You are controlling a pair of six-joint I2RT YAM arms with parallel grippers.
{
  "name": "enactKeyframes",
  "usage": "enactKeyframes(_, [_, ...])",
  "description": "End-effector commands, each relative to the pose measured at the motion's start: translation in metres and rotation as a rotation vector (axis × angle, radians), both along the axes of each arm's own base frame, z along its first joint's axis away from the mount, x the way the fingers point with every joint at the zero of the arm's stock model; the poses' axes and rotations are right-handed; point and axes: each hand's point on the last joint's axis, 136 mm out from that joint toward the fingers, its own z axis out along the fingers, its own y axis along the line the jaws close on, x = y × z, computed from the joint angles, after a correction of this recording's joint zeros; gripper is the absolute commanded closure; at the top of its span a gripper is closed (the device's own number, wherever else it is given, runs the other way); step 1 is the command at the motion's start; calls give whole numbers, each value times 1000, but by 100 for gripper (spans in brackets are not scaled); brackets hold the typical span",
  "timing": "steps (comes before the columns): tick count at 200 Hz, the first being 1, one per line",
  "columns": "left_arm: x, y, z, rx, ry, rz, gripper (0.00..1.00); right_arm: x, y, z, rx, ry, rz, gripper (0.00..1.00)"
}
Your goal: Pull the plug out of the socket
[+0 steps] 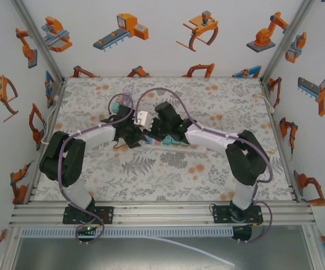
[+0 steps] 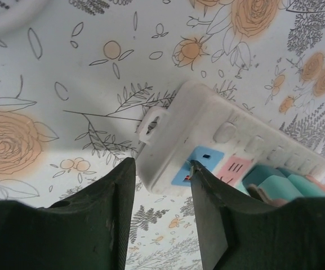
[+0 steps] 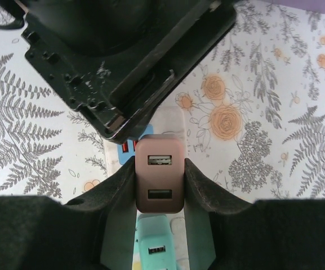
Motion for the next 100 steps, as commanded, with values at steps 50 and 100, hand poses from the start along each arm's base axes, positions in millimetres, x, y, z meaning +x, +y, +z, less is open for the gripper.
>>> enactKeyframes(50, [1, 23, 108, 137, -263, -168, 41, 11, -52, 147, 346, -98, -392, 78])
enactKeyframes(100, [-33, 5, 228, -20, -652, -385, 24, -17, -117, 191, 616, 60, -611, 78])
